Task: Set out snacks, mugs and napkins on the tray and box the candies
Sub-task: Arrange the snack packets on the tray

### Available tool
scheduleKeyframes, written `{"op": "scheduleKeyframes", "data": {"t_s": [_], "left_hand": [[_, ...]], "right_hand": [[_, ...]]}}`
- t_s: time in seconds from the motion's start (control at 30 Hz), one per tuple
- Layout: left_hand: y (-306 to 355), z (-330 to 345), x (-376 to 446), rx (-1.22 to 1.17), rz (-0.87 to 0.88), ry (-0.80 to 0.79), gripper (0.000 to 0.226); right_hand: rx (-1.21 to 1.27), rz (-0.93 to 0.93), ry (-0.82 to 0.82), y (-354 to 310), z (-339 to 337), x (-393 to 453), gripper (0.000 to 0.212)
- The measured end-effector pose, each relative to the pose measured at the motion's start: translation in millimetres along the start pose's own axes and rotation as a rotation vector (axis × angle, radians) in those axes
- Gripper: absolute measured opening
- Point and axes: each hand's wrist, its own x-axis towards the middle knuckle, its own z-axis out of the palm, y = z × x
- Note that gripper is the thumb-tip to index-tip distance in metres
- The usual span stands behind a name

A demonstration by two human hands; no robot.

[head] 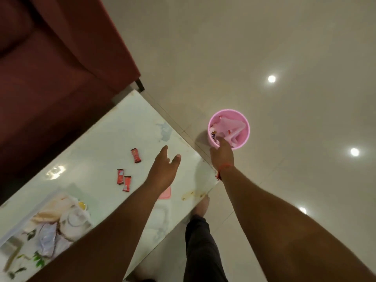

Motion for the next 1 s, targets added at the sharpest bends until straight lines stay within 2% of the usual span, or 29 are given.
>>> {"op": "scheduleKeyframes", "data": {"t_s": [0.13, 0.27, 0.37, 0.53, 0.73, 1.0], "left_hand": [[-50, -70, -63, 0.108, 0.109, 0.093, 0.069], [-136, -153, -138, 0.282, 0.174, 0.213, 0.072], [-221, -218, -199, 0.372, 0.058, 0.302, 0.074], [-346, -296, -279, 0.285, -0.141, 0.412, 0.076], [-430, -301, -316, 0.163, -0.263, 0.416, 0.079], [-467, -249, -260, 0.193, -0.236, 0.28, 0.082]], "right_hand": [[-0.177, -0.224, -0.076, -42, 48, -97, 0.051], [-0.321, -0.368, -0.181, -78, 126, -204, 0.053], [-0.439, -0.54, -0.281, -96, 197, -286, 0.055], [-0.704, -0.709, -0.493, -105, 298, -388, 0.067], [-1.033, -0.749, -0.512, -98, 356, -437, 0.077], [-1.266, -0.764, -0.531, -60, 394, -388, 0.078]]}}
